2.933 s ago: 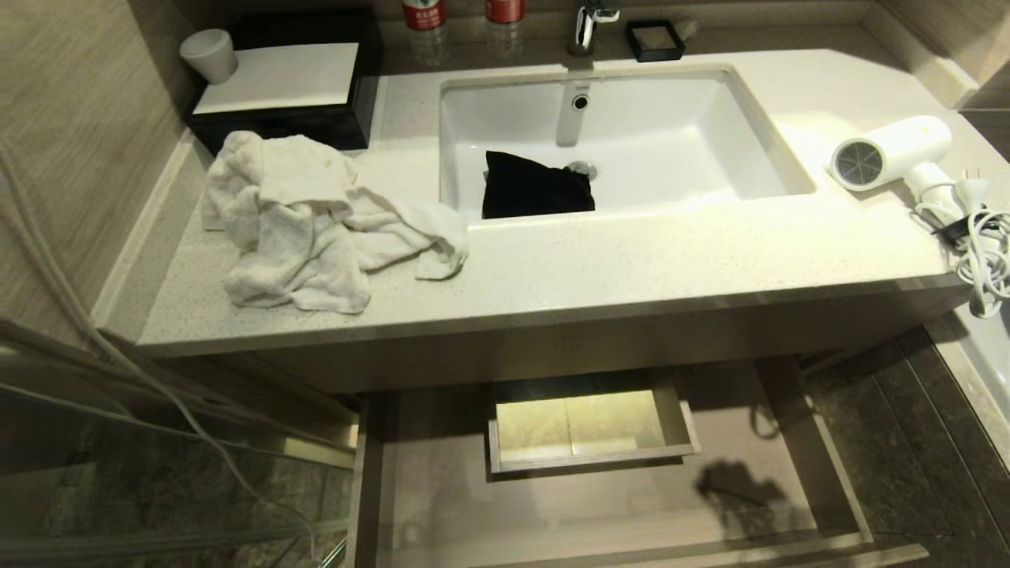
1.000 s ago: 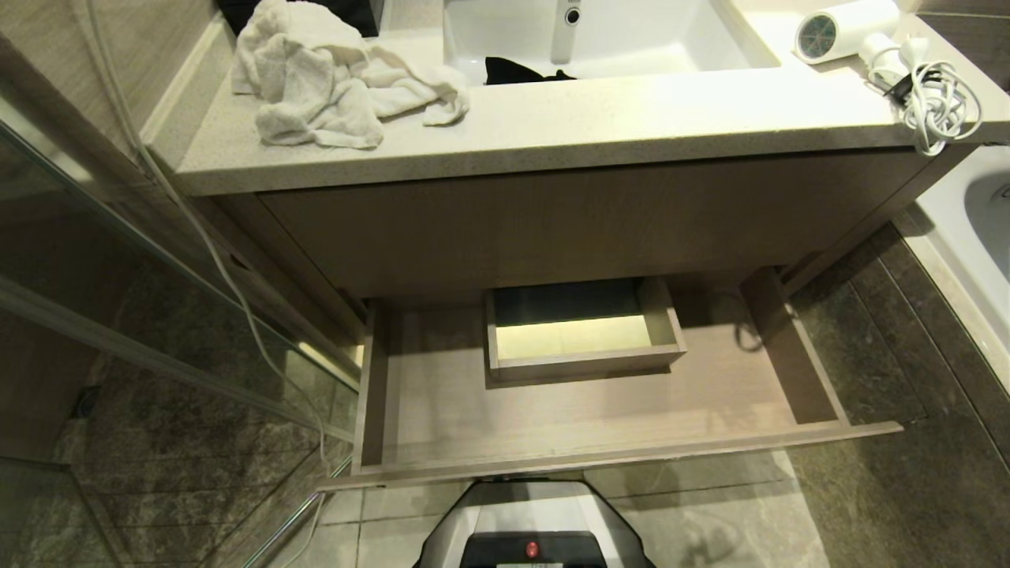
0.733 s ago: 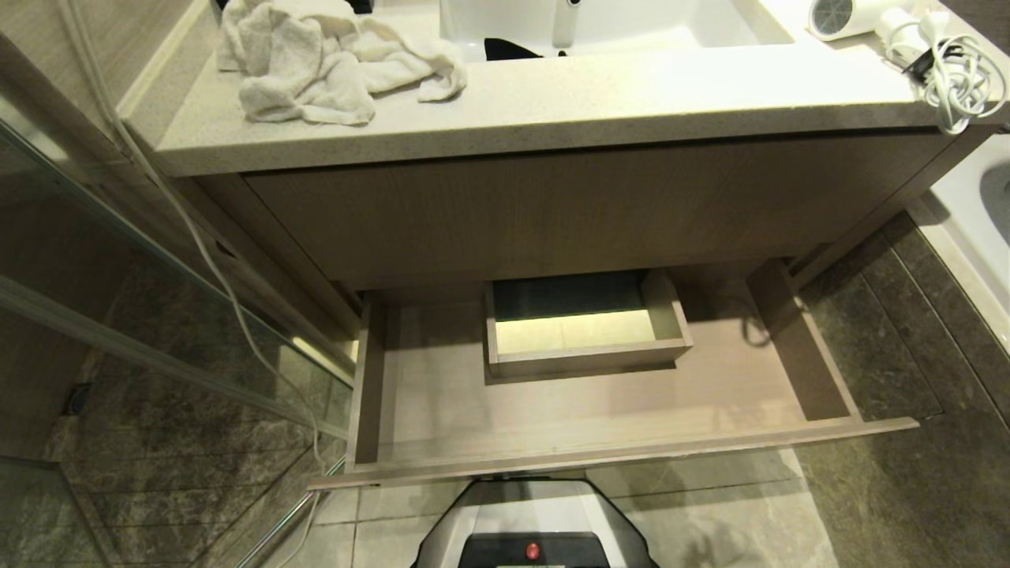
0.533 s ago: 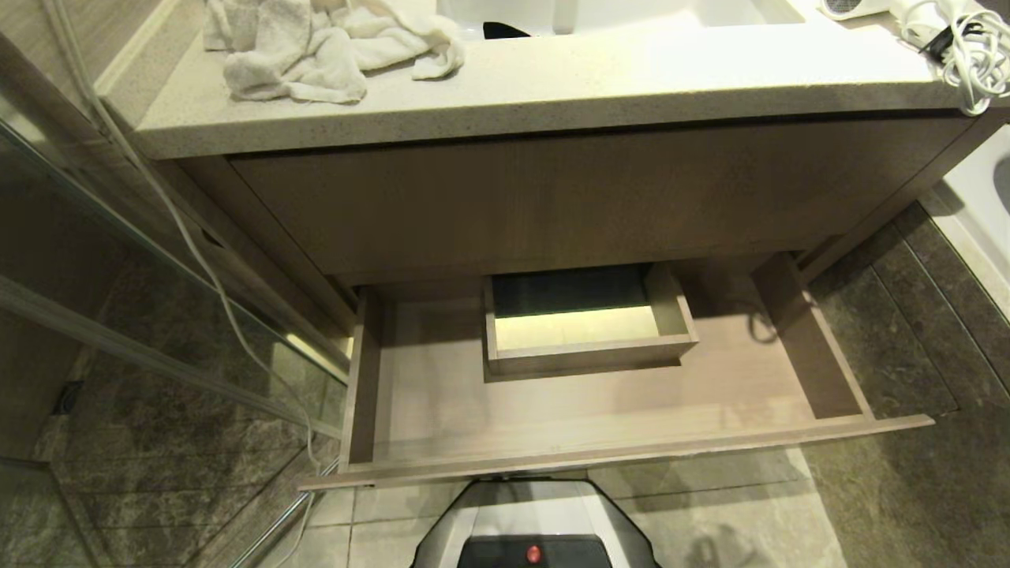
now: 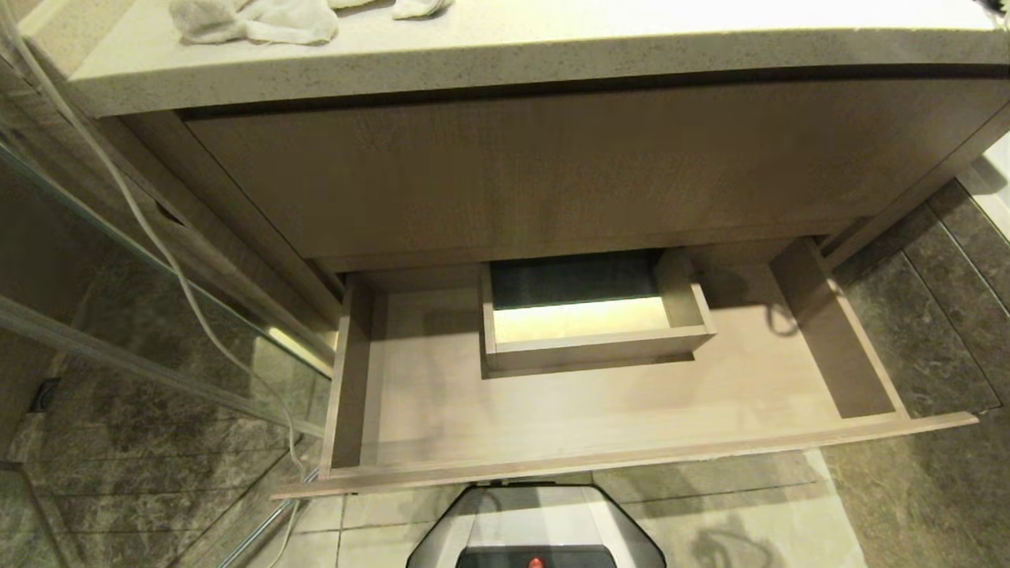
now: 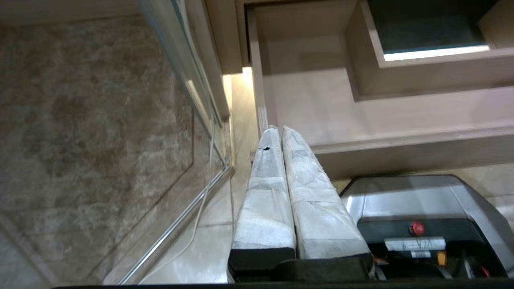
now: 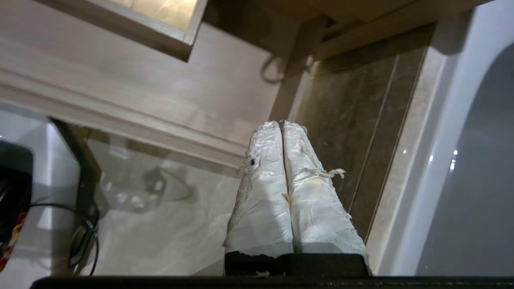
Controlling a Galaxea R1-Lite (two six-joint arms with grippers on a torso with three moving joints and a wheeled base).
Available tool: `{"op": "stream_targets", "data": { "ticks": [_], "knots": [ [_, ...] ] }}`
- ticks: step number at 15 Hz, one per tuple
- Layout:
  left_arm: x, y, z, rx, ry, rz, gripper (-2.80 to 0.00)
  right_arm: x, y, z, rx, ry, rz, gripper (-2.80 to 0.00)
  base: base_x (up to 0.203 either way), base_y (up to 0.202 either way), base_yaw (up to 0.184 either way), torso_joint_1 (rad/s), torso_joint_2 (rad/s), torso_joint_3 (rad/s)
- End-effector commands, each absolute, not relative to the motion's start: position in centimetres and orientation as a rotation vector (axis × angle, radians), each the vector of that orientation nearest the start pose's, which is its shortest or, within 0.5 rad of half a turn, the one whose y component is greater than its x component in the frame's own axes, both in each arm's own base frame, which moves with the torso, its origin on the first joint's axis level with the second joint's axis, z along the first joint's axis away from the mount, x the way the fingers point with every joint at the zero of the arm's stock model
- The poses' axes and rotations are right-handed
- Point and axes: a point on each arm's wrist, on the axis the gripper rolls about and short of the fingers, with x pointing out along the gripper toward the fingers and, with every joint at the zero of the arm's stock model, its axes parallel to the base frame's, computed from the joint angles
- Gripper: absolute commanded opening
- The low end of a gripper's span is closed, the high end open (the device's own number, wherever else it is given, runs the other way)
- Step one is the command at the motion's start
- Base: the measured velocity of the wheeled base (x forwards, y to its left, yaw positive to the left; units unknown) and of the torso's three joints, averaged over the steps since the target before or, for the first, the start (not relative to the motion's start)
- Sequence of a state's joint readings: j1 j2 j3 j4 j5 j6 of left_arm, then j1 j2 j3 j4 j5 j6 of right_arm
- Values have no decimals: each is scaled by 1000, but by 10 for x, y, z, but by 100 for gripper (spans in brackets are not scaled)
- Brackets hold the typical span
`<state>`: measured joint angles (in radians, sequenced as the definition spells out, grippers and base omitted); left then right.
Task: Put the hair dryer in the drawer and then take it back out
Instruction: Close the drawer
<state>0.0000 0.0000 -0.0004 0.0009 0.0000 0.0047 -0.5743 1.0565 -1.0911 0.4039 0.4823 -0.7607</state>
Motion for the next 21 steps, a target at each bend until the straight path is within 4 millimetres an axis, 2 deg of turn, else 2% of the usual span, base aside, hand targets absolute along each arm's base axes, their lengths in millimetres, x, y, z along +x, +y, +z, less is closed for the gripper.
{"op": "stream_targets", "data": {
  "ticks": [1, 14, 21],
  "knots": [
    [-23, 0, 75, 5, 2, 0, -280, 101, -53, 306, -570, 333, 35, -280, 0, 0, 0, -37, 418, 330],
    [-23, 0, 75, 5, 3, 0, -280, 103, -56, 302, -560, 346, 30, -280, 0, 0, 0, -47, 389, 357],
    [-23, 0, 75, 5, 3, 0, -280, 135, -71, 288, -500, 436, 103, -280, 0, 0, 0, 51, 216, 258]
  ]
}}
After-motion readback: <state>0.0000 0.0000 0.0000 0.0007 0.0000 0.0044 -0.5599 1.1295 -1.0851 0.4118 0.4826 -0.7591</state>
